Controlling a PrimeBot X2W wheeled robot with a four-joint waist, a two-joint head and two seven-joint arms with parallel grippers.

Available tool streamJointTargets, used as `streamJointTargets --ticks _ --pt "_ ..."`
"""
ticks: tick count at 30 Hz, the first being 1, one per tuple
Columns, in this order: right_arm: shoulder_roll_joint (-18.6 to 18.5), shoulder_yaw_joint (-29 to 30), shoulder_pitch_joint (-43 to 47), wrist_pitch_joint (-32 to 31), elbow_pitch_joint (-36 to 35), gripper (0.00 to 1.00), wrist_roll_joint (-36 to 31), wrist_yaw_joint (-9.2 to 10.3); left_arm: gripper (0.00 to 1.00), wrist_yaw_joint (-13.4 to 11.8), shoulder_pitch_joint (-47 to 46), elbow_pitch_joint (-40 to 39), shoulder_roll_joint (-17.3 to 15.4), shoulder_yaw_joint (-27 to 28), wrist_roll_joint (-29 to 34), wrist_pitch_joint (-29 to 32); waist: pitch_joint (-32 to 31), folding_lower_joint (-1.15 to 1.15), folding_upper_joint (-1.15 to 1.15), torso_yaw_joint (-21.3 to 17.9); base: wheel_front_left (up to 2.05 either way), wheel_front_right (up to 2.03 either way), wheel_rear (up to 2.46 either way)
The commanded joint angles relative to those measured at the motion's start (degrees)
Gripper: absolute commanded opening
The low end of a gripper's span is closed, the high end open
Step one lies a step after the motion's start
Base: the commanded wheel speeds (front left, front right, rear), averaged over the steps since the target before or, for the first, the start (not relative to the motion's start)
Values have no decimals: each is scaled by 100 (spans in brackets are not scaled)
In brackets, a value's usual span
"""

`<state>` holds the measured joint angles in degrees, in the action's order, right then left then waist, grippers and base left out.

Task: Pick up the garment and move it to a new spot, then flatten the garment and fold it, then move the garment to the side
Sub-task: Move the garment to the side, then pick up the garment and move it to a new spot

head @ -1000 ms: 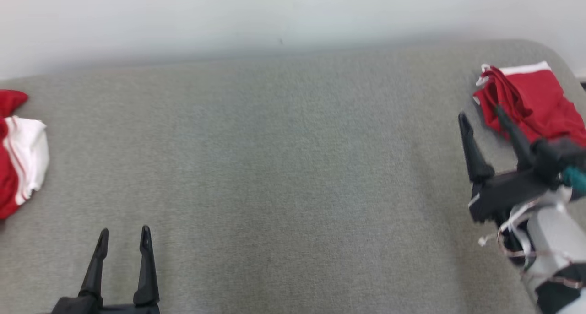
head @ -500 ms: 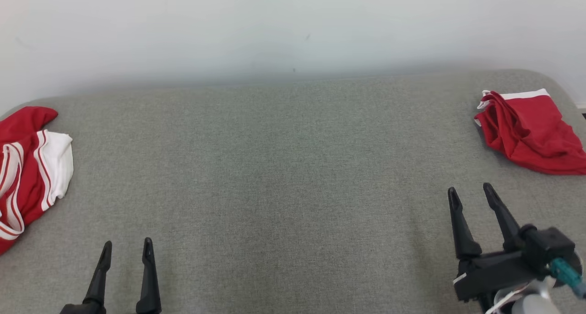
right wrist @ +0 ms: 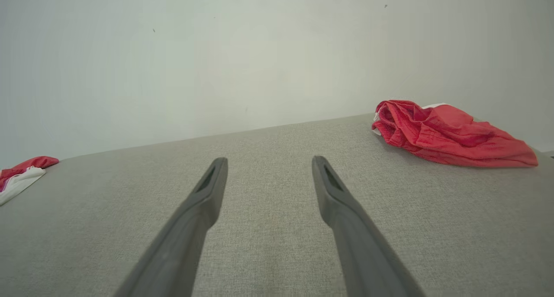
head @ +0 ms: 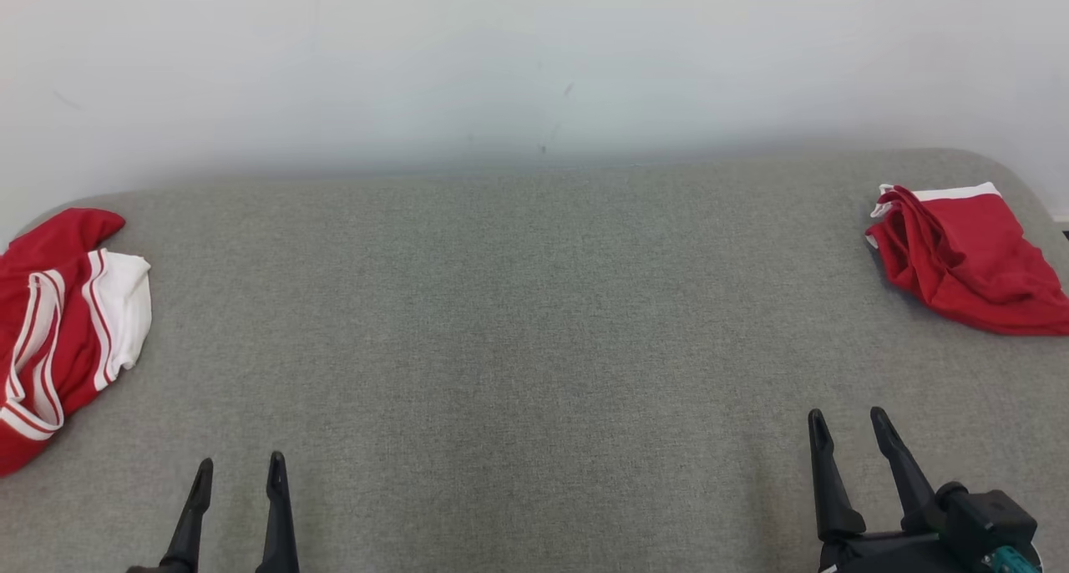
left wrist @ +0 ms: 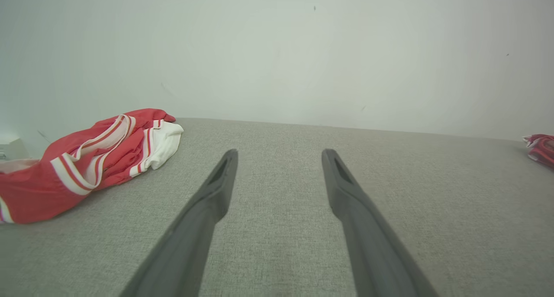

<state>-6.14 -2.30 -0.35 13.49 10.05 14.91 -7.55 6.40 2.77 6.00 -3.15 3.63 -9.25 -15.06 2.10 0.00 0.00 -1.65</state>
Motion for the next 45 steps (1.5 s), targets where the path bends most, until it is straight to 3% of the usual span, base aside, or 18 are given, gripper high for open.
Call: streamJointTargets --ticks 1,29,35,45 --pt "45 29 78 22 -37 100 -52 14 100 -5 89 21 13 -3 -23 -16 -32 0 0 24 0 0 0" --pt "124 45 290 -75 -98 100 -78 14 100 7 154 115 -72 -26 -62 -16 -170 0 0 240 0 0 0" --pt "131 14 320 -101 -74 100 -25 14 100 -26 89 142 -107 -29 -65 -16 -156 0 0 661 0 0 0" --pt "163 -52 334 -109 -26 100 13 14 100 -95 -64 308 -213 63 -198 -10 -92 0 0 1817 0 0 0"
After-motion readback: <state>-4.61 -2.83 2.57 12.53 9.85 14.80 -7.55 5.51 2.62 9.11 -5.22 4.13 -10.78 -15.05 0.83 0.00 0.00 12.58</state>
